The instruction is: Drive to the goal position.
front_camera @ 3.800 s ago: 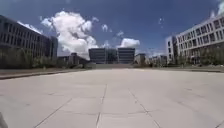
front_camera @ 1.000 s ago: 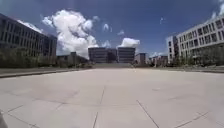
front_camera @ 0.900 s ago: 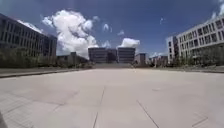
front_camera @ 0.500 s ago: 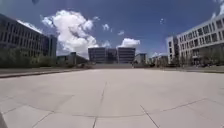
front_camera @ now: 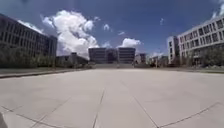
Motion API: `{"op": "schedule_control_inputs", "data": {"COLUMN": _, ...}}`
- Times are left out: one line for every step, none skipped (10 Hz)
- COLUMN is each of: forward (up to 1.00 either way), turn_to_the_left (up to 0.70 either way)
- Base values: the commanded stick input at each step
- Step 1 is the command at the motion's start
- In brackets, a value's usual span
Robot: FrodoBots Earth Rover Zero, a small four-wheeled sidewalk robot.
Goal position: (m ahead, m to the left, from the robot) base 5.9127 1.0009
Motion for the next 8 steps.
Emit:
{"op": "schedule_control_inputs", "data": {"forward": 0.7, "turn_to_the_left": 0.04}}
{"op": "schedule_control_inputs", "data": {"forward": 0.7, "turn_to_the_left": 0.05}}
{"op": "schedule_control_inputs", "data": {"forward": 0.7, "turn_to_the_left": 0.0}}
{"op": "schedule_control_inputs", "data": {"forward": 0.7, "turn_to_the_left": 0.0}}
{"op": "schedule_control_inputs", "data": {"forward": 0.7, "turn_to_the_left": 0.0}}
{"op": "schedule_control_inputs", "data": {"forward": 0.7, "turn_to_the_left": 0.0}}
{"op": "schedule_control_inputs", "data": {"forward": 0.7, "turn_to_the_left": 0.0}}
{"op": "schedule_control_inputs", "data": {"forward": 0.7, "turn_to_the_left": 0.0}}
